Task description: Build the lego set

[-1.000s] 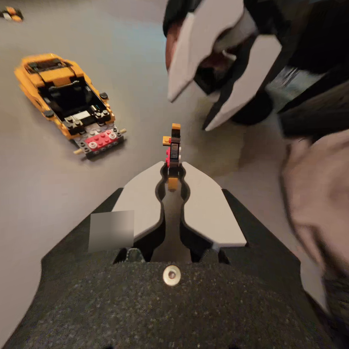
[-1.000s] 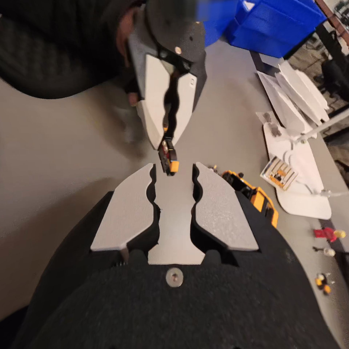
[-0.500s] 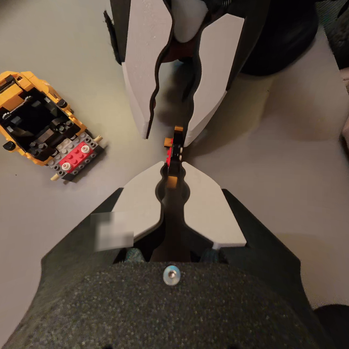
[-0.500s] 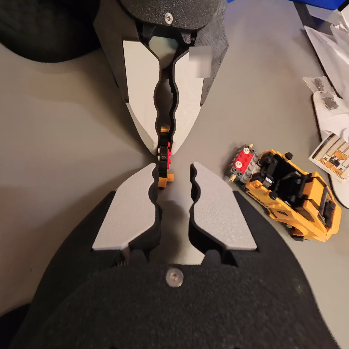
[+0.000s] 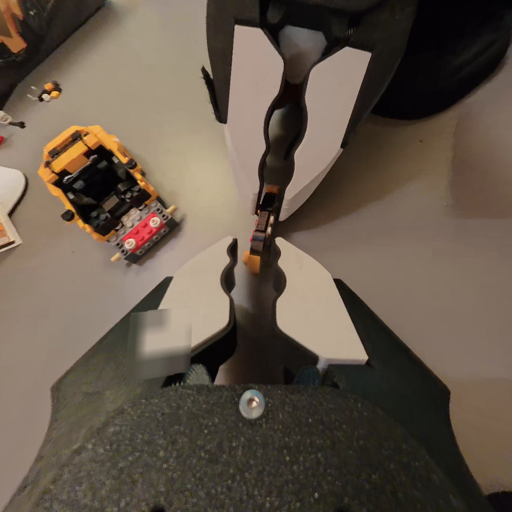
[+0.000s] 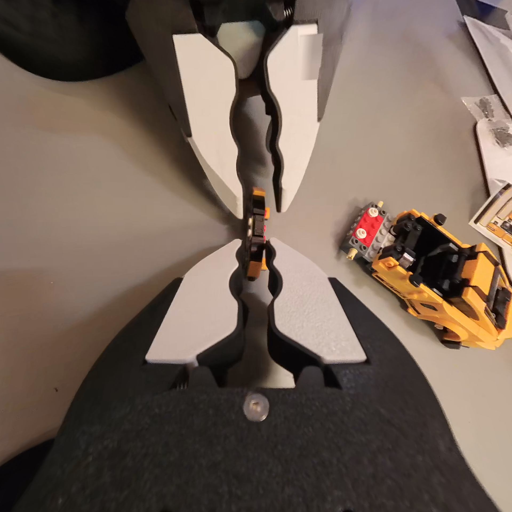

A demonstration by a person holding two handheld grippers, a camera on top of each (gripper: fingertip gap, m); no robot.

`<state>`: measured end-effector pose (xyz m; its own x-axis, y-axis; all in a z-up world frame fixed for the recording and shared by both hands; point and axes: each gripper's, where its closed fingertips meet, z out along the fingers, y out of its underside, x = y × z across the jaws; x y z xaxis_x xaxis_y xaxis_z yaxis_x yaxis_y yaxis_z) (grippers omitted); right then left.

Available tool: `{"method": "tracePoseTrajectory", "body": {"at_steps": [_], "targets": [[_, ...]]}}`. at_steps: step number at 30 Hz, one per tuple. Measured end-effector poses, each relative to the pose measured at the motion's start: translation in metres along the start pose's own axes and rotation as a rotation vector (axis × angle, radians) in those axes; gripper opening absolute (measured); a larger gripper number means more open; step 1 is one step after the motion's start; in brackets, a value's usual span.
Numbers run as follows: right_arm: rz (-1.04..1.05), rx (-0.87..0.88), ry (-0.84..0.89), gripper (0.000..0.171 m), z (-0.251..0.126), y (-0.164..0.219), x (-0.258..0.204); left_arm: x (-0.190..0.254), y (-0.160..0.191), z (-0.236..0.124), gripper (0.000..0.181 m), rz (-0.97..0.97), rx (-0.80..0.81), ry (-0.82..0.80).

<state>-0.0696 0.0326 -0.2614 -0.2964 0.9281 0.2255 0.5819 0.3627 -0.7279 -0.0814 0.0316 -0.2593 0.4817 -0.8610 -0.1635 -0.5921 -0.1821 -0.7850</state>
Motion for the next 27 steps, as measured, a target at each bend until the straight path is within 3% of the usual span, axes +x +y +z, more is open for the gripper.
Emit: {"method": "tracePoseTrajectory", "body": {"at_steps": [13,18,23,27], "targets": [[0.056,0.082,0.184,0.018,-0.010,0.000,0.034,0.003,0.006,-0.004,0.013,-0.023,-0.023,-0.030],[0.069,0.071,0.386,0.017,-0.021,0.007,0.066,0.035,-0.009,-0.010,0.013,-0.032,0.068,0.146],[0.049,0.113,0.296,0.016,-0.027,0.002,0.051,0.028,-0.021,-0.023,0.011,-0.074,0.171,0.121],[-0.011,0.048,0.181,0.014,-0.035,0.001,0.028,0.015,-0.011,-0.026,0.011,-0.069,0.128,0.026]]}}
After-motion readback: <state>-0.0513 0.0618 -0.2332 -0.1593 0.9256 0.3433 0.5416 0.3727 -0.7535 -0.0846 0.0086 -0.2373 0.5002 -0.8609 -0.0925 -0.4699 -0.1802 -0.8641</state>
